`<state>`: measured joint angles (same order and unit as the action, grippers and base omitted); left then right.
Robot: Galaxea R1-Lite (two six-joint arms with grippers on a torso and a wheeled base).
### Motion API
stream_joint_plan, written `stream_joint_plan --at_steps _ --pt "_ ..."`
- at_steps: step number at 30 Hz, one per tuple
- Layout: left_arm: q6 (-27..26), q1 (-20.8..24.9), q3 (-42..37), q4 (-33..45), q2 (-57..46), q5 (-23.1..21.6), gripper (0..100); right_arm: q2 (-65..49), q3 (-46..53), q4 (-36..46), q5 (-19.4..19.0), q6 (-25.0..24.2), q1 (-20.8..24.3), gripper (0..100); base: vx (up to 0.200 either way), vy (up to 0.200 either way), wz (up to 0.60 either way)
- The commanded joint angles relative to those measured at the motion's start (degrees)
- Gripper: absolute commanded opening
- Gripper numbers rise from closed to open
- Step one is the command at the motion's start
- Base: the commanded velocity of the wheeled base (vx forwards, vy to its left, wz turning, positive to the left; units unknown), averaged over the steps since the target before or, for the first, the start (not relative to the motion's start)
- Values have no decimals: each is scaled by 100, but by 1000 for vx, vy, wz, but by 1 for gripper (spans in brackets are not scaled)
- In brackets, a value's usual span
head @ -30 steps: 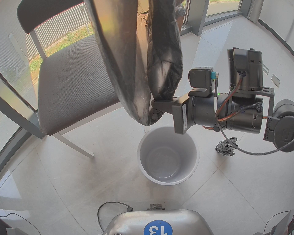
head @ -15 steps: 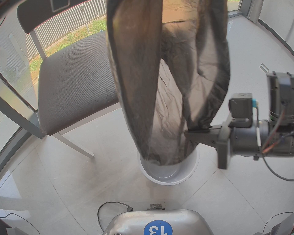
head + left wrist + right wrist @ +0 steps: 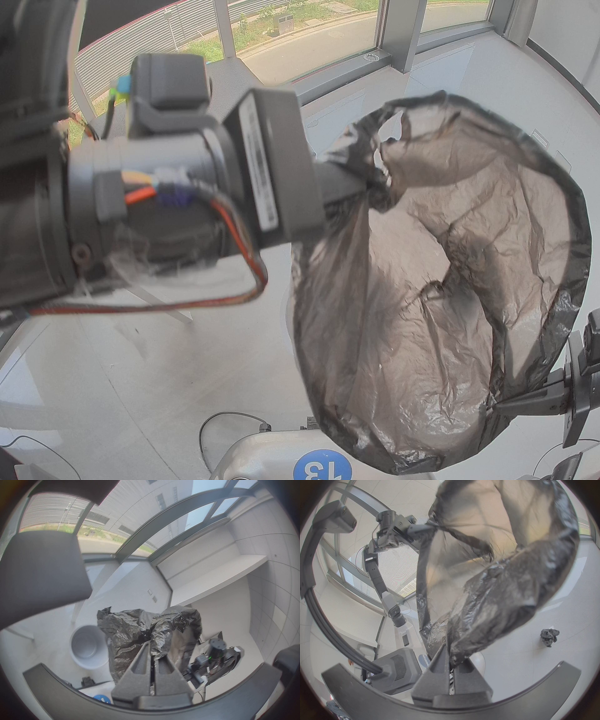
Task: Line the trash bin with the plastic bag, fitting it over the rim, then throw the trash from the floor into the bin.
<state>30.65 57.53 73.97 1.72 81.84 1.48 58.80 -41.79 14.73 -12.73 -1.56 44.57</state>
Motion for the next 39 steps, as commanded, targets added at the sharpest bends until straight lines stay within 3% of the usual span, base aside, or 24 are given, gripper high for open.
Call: stream_joint_plan --at_steps 1,11,21,26,31,33,39 --pt "293 -330 -735 -66 96 -42 0 -114 277 189 -81 -46 -10 0 0 0 0" --pt "372 -664 -1342 -84 184 -139 0 1196 321 48 -511 59 -27 0 0 0 0" --pt "363 -1042 -1763 -392 175 -376 0 2918 118 -1578 -705 349 -238 0 0 0 0" --pt "363 -1086 -1755 -400 263 -473 0 3287 -22 -1771 -714 393 -282 0 0 0 0" --pt "363 -1112 -1746 -550 509 -499 0 3349 30 -1736 -863 595 -598 0 0 0 0" --pt "363 -1165 -1702 -840 764 -684 0 3367 215 -1736 -1083 754 -932 0 0 0 0" --pt "354 -1165 -1386 -1104 1361 -789 0 3296 452 -1728 -1162 903 -1460 0 0 0 0"
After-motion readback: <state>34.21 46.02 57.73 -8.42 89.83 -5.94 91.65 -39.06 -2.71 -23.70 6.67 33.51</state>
